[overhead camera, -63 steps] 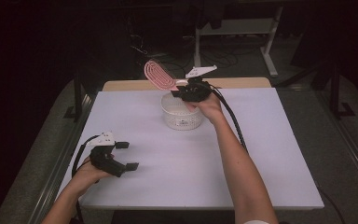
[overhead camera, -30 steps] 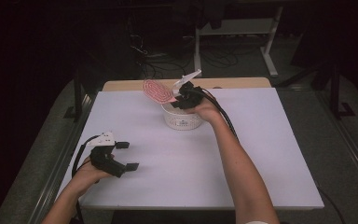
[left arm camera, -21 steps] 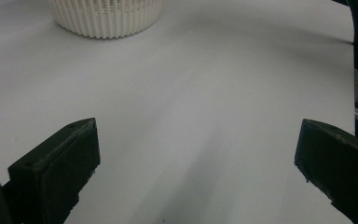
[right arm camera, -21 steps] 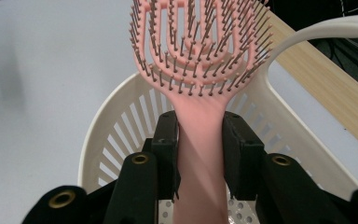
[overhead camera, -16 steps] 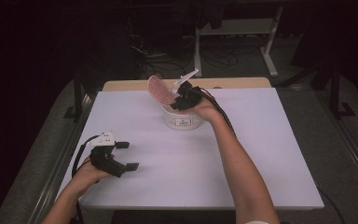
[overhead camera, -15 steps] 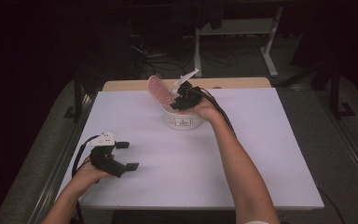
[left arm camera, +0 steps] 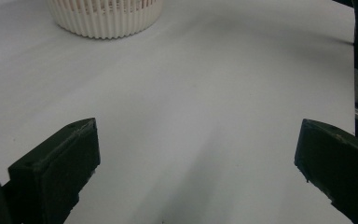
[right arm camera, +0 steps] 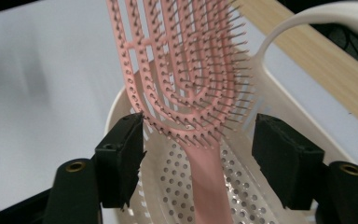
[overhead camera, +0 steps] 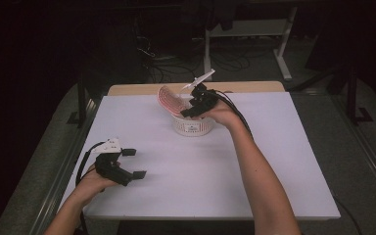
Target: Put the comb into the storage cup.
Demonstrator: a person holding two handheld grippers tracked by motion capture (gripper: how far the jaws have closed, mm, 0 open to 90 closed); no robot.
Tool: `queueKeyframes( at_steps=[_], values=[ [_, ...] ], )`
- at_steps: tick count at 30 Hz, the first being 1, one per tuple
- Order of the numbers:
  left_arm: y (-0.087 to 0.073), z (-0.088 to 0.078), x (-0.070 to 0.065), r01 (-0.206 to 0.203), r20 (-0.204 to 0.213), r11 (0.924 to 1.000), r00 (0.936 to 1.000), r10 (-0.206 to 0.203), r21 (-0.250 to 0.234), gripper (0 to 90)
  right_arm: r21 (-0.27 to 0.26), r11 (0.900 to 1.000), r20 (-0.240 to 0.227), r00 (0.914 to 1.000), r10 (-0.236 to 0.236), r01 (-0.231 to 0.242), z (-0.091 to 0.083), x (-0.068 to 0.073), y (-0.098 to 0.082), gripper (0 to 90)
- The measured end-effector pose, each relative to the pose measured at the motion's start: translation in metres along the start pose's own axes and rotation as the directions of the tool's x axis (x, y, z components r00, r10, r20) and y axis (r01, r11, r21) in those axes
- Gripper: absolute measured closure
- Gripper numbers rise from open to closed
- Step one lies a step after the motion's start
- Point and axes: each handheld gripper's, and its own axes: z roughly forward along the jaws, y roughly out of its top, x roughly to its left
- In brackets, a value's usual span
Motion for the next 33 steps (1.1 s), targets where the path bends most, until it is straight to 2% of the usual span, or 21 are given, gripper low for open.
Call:
queueKeyframes(
  at_steps=[7, 12, 19, 24, 33],
  values=[
    [0.001, 0.0, 0.001, 0.005, -0.003, 1.0, 1.0, -0.005, -0.001, 0.0, -0.022, 0.999, -0.013, 0.9992, 0.039, -0.039, -0.019, -0.003, -0.002, 27.1],
    [0.001, 0.001, 0.002, 0.005, -0.005, 1.0, 1.0, -0.005, 0.0, 0.0, -0.023, 0.999, -0.01, 0.9989, 0.046, -0.046, -0.029, -0.003, -0.005, 25.2],
    [0.001, 0.0, 0.001, 0.002, -0.005, 1.0, 1.0, -0.002, -0.001, 0.0, -0.063, 0.996, -0.004, 0.9975, 0.07, -0.07, -0.049, -0.002, -0.011, 20.0],
    [0.001, 0.0, -0.001, -0.003, -0.001, 1.0, 1.0, 0.003, -0.001, 0.0, -0.086, 0.991, 0.014, 0.9949, 0.099, -0.098, -0.062, 0.002, -0.018, 15.0],
    [0.001, -0.001, -0.001, -0.005, -0.003, 1.0, 1.0, 0.005, -0.005, 0.0, -0.11, 0.988, 0.049, 0.9921, 0.116, -0.11, -0.084, 0.012, -0.039, 11.6]
  ],
)
